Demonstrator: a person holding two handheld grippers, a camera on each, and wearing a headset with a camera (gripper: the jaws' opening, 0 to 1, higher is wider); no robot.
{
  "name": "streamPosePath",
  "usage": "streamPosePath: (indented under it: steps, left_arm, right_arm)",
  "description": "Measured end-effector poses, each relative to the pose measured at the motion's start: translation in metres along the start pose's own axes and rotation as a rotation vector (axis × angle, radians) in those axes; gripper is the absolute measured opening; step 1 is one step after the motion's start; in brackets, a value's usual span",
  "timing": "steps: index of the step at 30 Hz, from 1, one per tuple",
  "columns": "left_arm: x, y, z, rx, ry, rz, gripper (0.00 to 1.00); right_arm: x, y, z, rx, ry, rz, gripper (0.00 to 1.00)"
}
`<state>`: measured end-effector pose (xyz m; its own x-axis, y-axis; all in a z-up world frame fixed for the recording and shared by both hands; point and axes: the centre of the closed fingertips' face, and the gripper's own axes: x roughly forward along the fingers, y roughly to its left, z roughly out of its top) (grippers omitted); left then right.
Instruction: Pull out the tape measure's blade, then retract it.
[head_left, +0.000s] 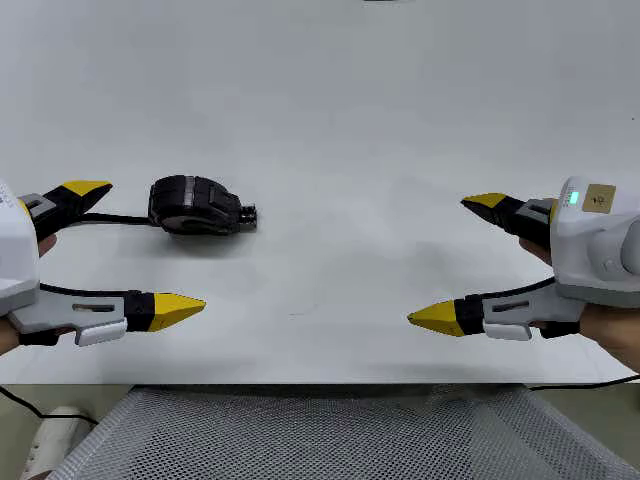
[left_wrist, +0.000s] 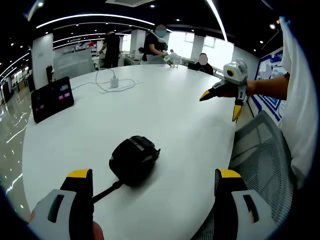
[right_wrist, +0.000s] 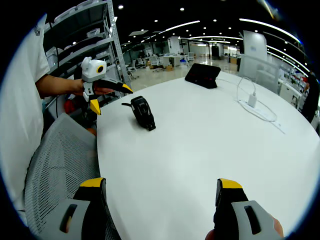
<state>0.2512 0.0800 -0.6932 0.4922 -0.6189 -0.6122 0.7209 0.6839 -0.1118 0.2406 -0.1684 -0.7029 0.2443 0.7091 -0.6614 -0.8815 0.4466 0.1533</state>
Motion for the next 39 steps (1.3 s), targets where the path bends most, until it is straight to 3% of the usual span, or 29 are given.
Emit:
streamPosePath:
  steps: [23, 39]
  left_arm:
    - [-0.002, 0.005, -0.002, -0.017, -0.001, 0.017, 0.98]
    - [0.002, 0.014, 0.0, 0.007, 0.008, 0.013, 0.94]
  right_arm:
    - [0.001, -0.003, 0.003, -0.013, -0.014, -0.01, 0.92]
    - [0.003, -0.004, 0.004, -0.024, -0.011, 0.002, 0.9]
